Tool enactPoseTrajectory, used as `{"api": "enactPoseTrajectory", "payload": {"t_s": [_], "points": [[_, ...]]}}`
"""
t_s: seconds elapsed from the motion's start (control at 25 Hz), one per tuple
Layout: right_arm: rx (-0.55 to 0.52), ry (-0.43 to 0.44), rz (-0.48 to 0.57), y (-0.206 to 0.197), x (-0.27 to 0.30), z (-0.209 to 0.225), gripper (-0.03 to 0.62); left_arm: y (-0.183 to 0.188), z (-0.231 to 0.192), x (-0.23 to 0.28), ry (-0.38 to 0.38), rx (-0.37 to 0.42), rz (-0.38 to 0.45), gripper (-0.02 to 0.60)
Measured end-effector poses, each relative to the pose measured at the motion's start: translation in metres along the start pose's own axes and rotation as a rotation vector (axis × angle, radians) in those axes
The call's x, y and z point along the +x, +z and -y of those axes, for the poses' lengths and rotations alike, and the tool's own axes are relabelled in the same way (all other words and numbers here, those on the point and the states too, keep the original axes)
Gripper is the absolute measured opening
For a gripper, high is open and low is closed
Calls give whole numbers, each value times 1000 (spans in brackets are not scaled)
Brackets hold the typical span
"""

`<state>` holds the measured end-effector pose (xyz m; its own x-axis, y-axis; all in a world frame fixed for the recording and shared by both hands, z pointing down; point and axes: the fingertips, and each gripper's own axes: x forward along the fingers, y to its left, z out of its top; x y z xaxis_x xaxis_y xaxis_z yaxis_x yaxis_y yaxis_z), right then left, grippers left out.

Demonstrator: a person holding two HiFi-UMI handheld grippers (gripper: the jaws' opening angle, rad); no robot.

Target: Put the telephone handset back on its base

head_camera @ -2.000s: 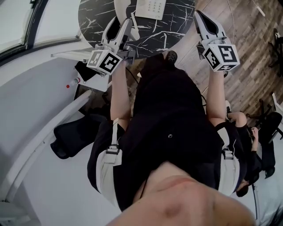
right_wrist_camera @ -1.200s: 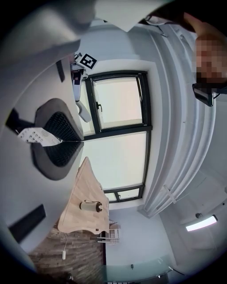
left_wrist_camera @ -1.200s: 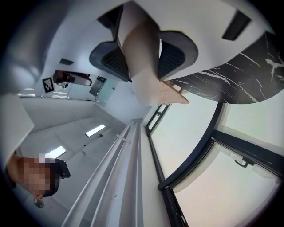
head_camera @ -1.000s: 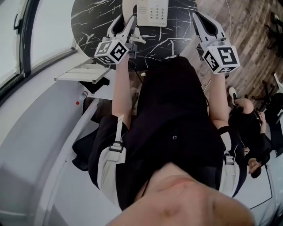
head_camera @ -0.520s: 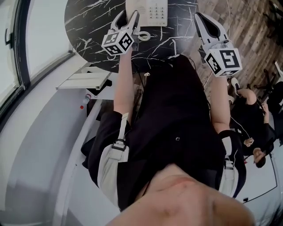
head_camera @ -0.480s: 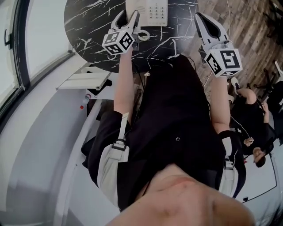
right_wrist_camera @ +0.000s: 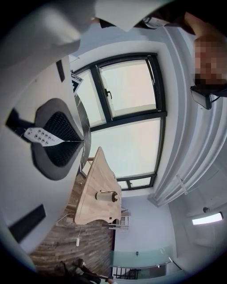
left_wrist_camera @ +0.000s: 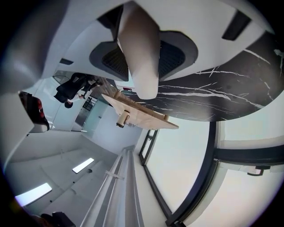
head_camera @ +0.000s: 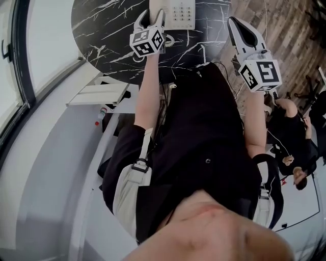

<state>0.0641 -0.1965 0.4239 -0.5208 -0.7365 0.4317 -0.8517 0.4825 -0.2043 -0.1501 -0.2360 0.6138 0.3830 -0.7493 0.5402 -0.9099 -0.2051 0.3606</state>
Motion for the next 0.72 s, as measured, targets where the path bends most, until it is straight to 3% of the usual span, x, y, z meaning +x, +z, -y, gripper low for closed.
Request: {"api": "enactPoseTrajectory", "payload": {"t_s": [0.72], "points": [[20,-6,-24,-9,2,0,31,-31,2,26,103,168,-136,230]]}}
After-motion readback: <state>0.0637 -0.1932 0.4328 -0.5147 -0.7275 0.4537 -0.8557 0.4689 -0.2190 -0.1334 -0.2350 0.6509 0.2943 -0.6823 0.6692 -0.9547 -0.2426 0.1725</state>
